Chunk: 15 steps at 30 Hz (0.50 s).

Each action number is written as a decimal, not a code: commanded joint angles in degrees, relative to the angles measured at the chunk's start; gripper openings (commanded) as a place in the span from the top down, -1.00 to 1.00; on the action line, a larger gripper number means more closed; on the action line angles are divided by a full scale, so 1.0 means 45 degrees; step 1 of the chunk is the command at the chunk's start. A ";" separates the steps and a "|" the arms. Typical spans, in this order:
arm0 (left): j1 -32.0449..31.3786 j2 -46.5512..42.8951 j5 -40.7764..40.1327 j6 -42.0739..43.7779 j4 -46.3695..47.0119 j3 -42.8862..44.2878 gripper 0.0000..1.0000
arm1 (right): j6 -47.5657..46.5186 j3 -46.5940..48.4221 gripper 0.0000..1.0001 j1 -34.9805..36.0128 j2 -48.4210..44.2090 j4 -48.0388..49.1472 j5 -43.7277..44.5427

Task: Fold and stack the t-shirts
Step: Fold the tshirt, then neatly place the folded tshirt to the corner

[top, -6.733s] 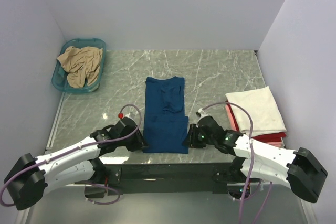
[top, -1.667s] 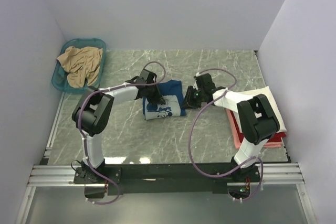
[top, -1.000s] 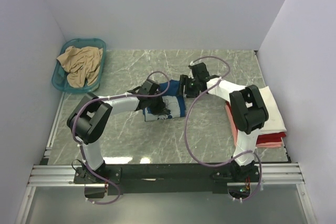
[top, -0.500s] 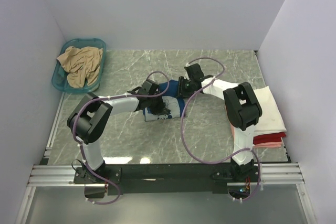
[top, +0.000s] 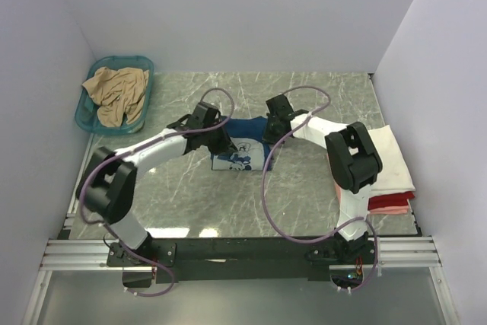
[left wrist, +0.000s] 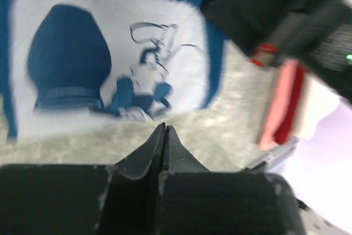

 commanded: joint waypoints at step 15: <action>-0.0001 -0.4240 0.1067 0.0569 -0.0587 -0.1072 0.91 | 0.5419 0.4784 1.00 -0.2528 0.0129 -0.9909 0.7035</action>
